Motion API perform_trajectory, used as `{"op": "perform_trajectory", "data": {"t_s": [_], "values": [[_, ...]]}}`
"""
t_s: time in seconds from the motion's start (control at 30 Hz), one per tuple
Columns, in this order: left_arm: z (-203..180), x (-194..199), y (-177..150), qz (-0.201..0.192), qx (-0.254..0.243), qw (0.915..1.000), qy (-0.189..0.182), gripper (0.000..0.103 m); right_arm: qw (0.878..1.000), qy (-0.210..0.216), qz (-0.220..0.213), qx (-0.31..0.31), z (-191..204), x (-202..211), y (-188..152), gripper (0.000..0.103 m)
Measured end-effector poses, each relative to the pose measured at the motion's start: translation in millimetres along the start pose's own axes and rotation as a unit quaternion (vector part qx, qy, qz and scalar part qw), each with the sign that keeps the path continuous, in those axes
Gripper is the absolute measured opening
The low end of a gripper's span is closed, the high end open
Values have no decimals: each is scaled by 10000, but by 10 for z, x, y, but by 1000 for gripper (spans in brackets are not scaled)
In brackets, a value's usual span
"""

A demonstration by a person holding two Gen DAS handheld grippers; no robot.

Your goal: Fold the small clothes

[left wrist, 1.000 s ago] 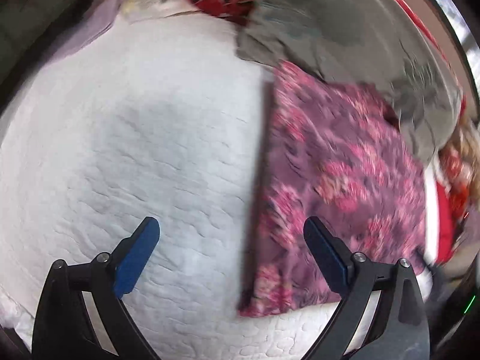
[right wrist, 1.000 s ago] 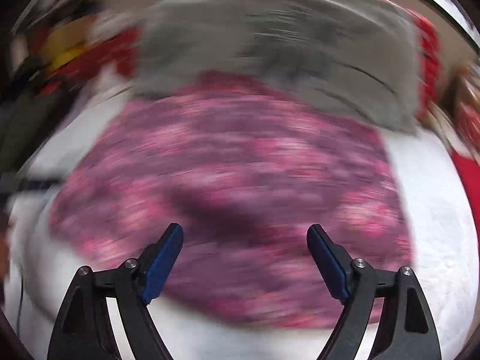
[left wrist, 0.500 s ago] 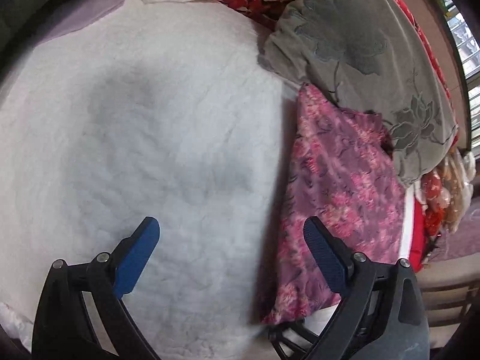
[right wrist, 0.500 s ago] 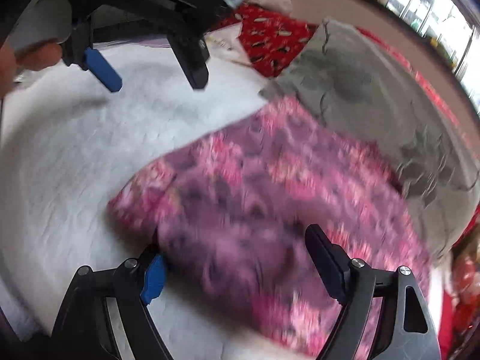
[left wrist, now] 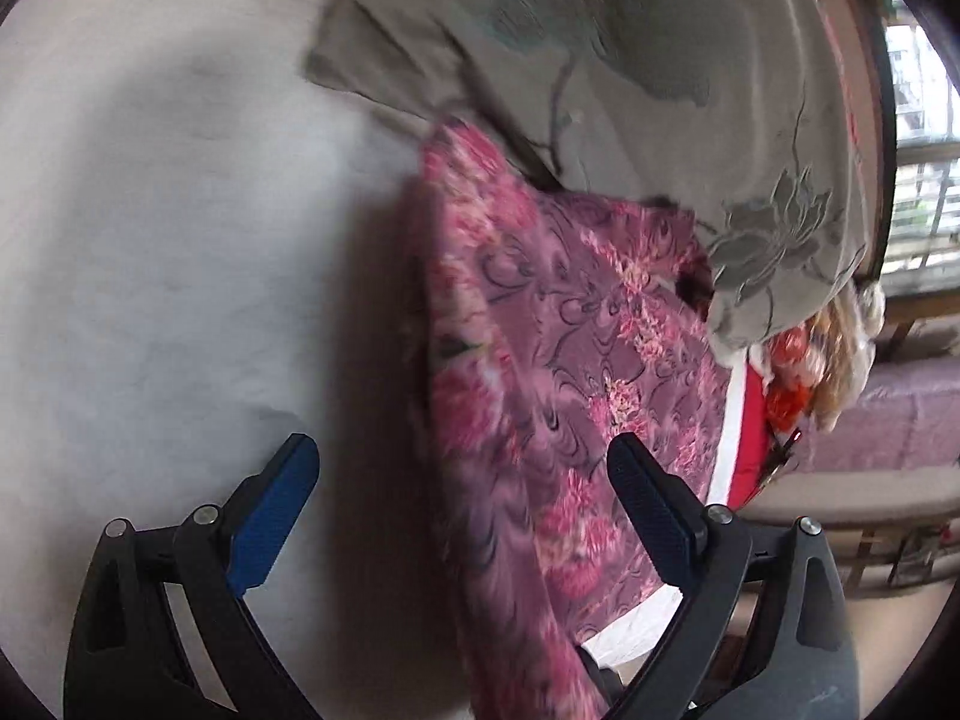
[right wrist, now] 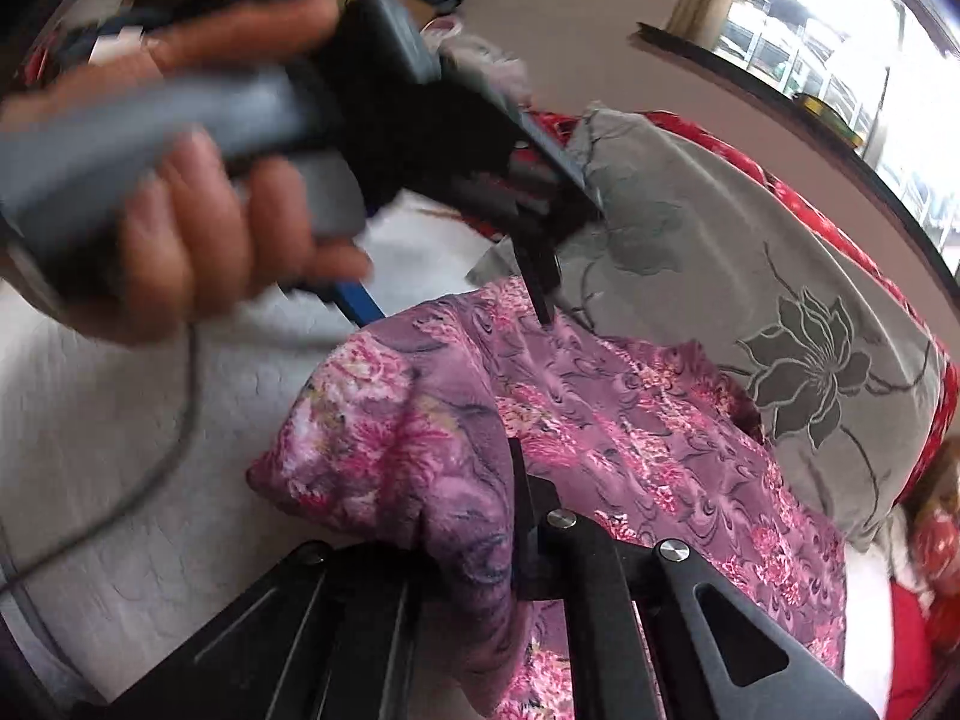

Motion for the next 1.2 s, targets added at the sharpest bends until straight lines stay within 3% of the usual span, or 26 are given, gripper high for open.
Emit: {"op": "perform_trajectory", "data": {"t_s": [0.07, 0.13, 0.17, 0.27, 0.67, 1.2], "values": [[-133, -44, -6, -67, -209, 9997, 48, 84, 9999, 38, -53, -89, -30, 28, -1, 5], [-243, -84, -10, 0, -326, 9994, 71, 26, 9998, 90, -83, -171, -56, 37, -10, 5], [-275, -108, -13, 57, -310, 9994, 109, 21, 9996, 121, -103, -235, -80, 43, -17, 5], [-399, -75, -70, -130, -408, 9986, 304, 17, 9990, 149, -129, -405, -129, 76, -46, 5], [-1147, 205, -437, -594, -824, 9945, 242, 13, 9880, 68, -401, -1488, -694, 507, -226, 5], [-2277, -174, -1091, -674, -1453, 9864, 367, 14, 9485, 72, -449, -3135, -1441, 915, -1044, 5]]}}
Point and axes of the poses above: each gripper's, at about its wrist camera, not at the fingertips, and x roughly against the way its jaws point, z to its left, y to its top, the point moved 1 cm from there along -x, roughly the way its jaws point, and after that the axes turned 13 degrees about x, right-handed, at the moved point
